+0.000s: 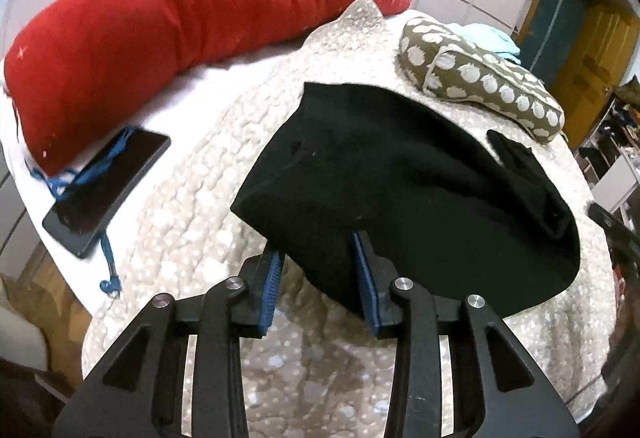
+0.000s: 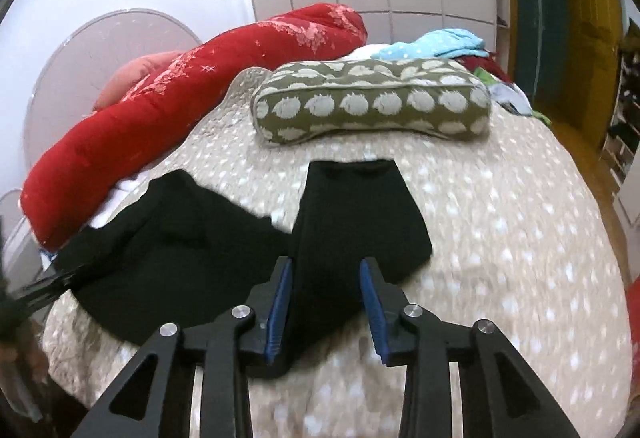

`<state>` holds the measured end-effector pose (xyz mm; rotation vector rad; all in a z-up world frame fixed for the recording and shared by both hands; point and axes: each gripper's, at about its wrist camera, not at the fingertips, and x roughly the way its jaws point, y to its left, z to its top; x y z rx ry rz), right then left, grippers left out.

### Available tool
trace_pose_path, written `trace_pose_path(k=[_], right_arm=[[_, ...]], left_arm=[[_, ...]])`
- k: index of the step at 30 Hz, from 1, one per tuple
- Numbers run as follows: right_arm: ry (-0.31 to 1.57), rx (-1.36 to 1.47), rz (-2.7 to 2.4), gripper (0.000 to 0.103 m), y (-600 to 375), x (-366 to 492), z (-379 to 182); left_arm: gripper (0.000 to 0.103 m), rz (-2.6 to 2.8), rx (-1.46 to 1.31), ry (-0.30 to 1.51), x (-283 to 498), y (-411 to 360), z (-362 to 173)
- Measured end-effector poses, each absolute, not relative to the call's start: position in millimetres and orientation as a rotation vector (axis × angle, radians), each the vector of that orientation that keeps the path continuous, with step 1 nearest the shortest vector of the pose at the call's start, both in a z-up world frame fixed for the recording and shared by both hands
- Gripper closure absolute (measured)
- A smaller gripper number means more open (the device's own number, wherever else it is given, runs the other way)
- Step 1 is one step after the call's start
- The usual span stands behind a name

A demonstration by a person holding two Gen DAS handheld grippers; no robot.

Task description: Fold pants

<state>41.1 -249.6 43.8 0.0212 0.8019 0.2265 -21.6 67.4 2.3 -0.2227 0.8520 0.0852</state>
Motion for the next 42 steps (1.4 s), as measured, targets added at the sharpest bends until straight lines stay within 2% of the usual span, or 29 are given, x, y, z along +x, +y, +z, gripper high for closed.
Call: trace_pose_path(k=[6,13,15,18,25,29,33,36,38,40,42], right_arm=[[0.932,-0.035,0.255,0.069,-227,120,16],[1.028,-0.077,0.268,0.07,-218,174,-8],[1.021,-0.075,0.255,0.091,-224,181,-11],[0.96,-0.009,0.254,0.097,-240,174,-1],[0.755,0.195,0.184,0.098,-324,92,55],[0.689,0.29,0.107,0.098,-376,24,64],[0.759,0.393,0.039,0.098,-420,-30,31],[0.901,0.456,0.003,0.098,-433,-35,-23],[0.91,0.494,-0.014,0.098,-436,-38,-39],[0.884,0.499,-0.053,0.092,-434,-41,-31],[0.874,0.41,-0.116,0.08,-426,-42,-17]], left_arm=[[0.069,0.073,-0.182,0.842,-4,44,4],[0.069,0.07,-0.166,0.823,11,38,5],[0.069,0.071,-0.164,0.841,14,37,1],[0.069,0.077,-0.167,0.847,14,38,-3],[0.069,0.091,-0.196,0.848,3,43,-2],[0.069,0.113,-0.21,0.818,-11,54,5],[0.069,0.149,-0.243,0.83,-21,71,2],[0.069,0.168,-0.262,0.857,-26,80,-4],[0.069,0.182,-0.267,0.864,-31,84,-4],[0.069,0.198,-0.257,0.842,-39,87,2],[0.06,0.225,-0.249,0.816,-45,93,8]])
